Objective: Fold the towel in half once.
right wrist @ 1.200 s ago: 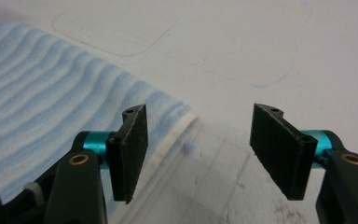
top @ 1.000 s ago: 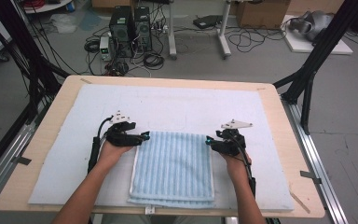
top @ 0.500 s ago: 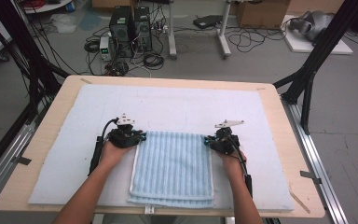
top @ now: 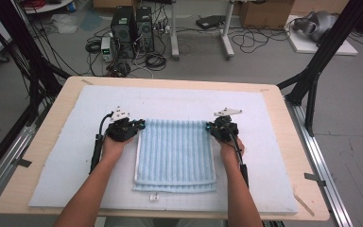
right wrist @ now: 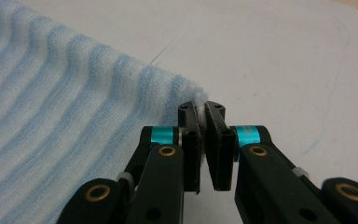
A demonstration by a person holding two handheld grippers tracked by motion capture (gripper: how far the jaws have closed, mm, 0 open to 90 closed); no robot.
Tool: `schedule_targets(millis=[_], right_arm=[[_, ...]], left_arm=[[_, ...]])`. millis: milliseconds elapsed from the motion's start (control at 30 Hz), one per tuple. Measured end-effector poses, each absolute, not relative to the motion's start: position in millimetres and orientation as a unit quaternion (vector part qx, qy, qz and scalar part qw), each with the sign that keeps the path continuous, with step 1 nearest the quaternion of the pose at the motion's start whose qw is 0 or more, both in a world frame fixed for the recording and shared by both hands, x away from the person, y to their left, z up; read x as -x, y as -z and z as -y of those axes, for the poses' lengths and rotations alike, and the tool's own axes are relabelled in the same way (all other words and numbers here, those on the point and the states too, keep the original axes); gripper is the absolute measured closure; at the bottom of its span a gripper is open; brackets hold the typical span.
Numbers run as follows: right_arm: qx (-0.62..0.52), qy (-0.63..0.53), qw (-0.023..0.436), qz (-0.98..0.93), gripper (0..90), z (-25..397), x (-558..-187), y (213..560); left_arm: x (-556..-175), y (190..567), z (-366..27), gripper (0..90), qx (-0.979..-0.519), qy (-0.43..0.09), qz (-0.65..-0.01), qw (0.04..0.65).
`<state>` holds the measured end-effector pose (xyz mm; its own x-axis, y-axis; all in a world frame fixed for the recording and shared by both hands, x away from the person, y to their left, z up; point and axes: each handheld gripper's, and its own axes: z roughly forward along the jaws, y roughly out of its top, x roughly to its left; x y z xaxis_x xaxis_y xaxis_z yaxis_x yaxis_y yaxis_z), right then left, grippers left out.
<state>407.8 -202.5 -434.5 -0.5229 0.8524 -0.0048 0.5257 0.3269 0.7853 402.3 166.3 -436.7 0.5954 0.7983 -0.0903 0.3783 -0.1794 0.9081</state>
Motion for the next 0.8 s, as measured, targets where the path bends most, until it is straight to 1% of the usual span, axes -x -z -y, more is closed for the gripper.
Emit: schedule_targets(millis=[33,100,133,167,200,233,267,300,367,433,500,567,667,700,767,800], right_arm=[[-0.437,-0.377,0.224,-0.785,85.7,202.3,-409.2,435.9],[-0.438,-0.378,0.233,-0.782,85.6,202.7,-411.6,438.5],[-0.44,-0.381,0.231,-0.779,85.5,202.5,-412.4,439.7],[-0.442,-0.383,0.226,-0.779,84.5,202.4,-412.9,440.8],[-0.443,-0.393,0.213,-0.777,79.6,204.5,-413.8,442.1],[-0.453,-0.409,0.187,-0.769,67.3,207.5,-413.9,442.8],[-0.463,-0.416,0.176,-0.762,60.4,210.3,-412.8,441.6],[-0.463,-0.419,0.175,-0.762,57.9,212.4,-410.1,438.5],[-0.457,-0.425,0.192,-0.757,48.8,215.8,-403.1,430.4],[-0.462,-0.443,0.186,-0.745,42.9,220.6,-395.7,423.0],[-0.462,-0.448,0.189,-0.742,40.4,225.4,-389.4,419.1],[-0.461,-0.445,0.189,-0.744,38.2,228.2,-382.7,416.0],[-0.451,-0.439,0.204,-0.75,36.7,230.4,-367.4,410.7],[-0.447,-0.439,0.208,-0.751,36.8,230.6,-361.4,409.1],[-0.44,-0.446,0.201,-0.753,36.8,231.8,-350.0,407.5],[-0.437,-0.453,0.185,-0.755,37.0,232.9,-343.4,407.3]], left_arm=[[-403.9,436.9,-164.6,85.4,-0.738,-0.215,-0.397,0.501],[-408.1,441.7,-162.2,85.3,-0.753,-0.203,-0.404,0.477],[-408.7,443.7,-162.1,84.5,-0.754,-0.204,-0.409,0.472],[-408.9,444.0,-162.4,80.5,-0.748,-0.204,-0.422,0.47],[-409.0,443.2,-164.0,66.1,-0.74,-0.201,-0.437,0.47],[-408.4,441.8,-165.6,47.5,-0.731,-0.194,-0.455,0.47],[-406.7,439.9,-168.0,41.7,-0.729,-0.188,-0.459,0.472],[-404.6,437.7,-170.4,40.7,-0.731,-0.188,-0.459,0.468],[-400.4,433.3,-174.0,32.8,-0.724,-0.179,-0.471,0.472],[-395.1,428.2,-176.5,29.4,-0.721,-0.167,-0.471,0.479],[-389.1,422.0,-177.9,25.5,-0.718,-0.162,-0.467,0.49],[-381.7,416.9,-179.3,24.2,-0.712,-0.163,-0.457,0.508],[-369.7,414.6,-179.9,20.7,-0.719,-0.162,-0.439,0.514],[-365.7,414.7,-180.2,20.7,-0.723,-0.159,-0.433,0.514],[-356.0,414.2,-181.7,21.0,-0.721,-0.15,-0.426,0.525],[-352.5,414.3,-181.8,22.1,-0.721,-0.15,-0.421,0.53]])
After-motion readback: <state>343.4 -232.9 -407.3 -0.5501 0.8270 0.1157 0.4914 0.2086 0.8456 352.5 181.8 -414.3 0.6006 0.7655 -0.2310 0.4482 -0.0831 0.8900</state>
